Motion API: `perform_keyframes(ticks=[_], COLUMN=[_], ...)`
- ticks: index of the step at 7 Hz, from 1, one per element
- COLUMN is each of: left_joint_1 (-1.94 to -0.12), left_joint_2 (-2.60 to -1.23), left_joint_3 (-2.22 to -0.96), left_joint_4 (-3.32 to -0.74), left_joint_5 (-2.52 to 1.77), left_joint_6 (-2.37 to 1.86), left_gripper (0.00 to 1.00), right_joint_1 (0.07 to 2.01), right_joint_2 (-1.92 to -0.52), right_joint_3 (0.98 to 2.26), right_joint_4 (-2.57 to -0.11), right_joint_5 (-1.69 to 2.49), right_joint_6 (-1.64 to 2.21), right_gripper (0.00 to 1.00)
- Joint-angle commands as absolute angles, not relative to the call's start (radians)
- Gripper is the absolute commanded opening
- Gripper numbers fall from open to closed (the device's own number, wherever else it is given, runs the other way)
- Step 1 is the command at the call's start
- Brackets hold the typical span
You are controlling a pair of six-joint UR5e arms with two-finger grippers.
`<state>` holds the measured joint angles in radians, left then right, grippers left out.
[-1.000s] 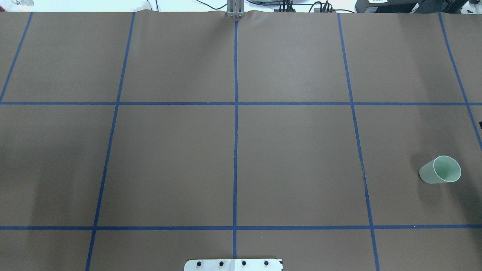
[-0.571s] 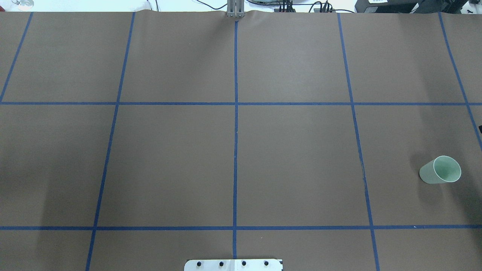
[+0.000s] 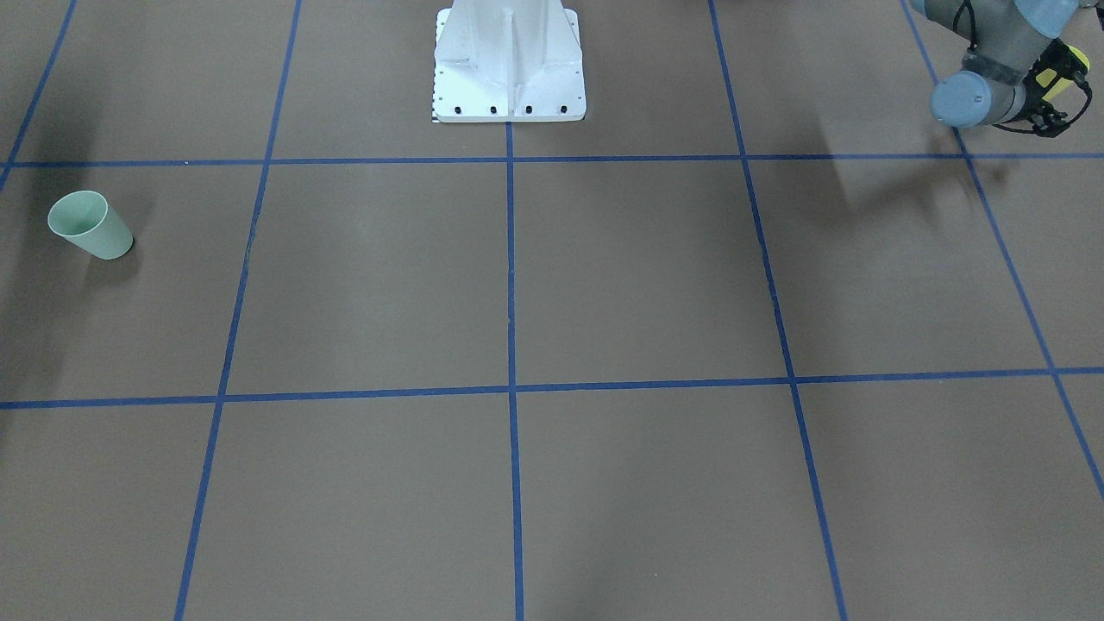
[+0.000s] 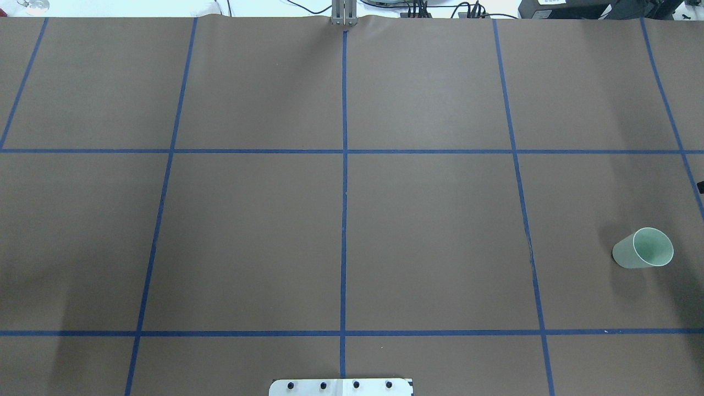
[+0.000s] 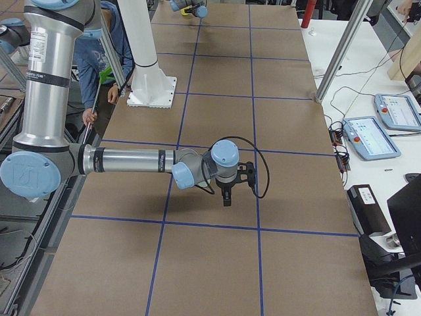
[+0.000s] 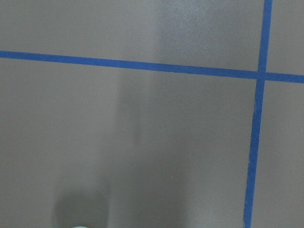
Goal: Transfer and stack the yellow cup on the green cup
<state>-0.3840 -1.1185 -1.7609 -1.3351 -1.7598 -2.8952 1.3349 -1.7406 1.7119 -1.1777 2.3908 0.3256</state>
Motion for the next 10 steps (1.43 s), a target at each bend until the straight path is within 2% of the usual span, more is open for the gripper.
perform_keyframes(ticks=[1,5,7,8,10], left_joint_1=[-0.305,-0.246,-0.122,-0.044,-0.029], left_joint_2=[-1.109,-1.109,-1.109,-1.106,-1.074], left_joint_3=[-1.714,-1.629,-1.57,-1.563,-1.563], left_joint_4=[-1.341,-1.42,-1.503,-1.541,-1.554], left_joint_5=[-1.773,-1.834,-1.922,-1.951,-1.953], left_joint_6=[-2.97,-3.026,-3.127,-3.167,-3.18], left_gripper=[0.99,0.99,0.99,0.99,0.98], right_joint_1=[1.336,1.336,1.336,1.336,1.336], right_joint_2=[-1.749,-1.756,-1.758,-1.758,-1.775], right_joint_3=[1.71,1.715,1.715,1.713,1.715], right_joint_4=[-1.178,-1.177,-1.177,-1.177,-1.175], right_joint_5=[2.391,2.391,2.391,2.39,2.393], right_joint_6=[0.325,0.325,0.325,0.325,0.325], right_gripper=[1.0,1.0,1.0,1.0,1.0])
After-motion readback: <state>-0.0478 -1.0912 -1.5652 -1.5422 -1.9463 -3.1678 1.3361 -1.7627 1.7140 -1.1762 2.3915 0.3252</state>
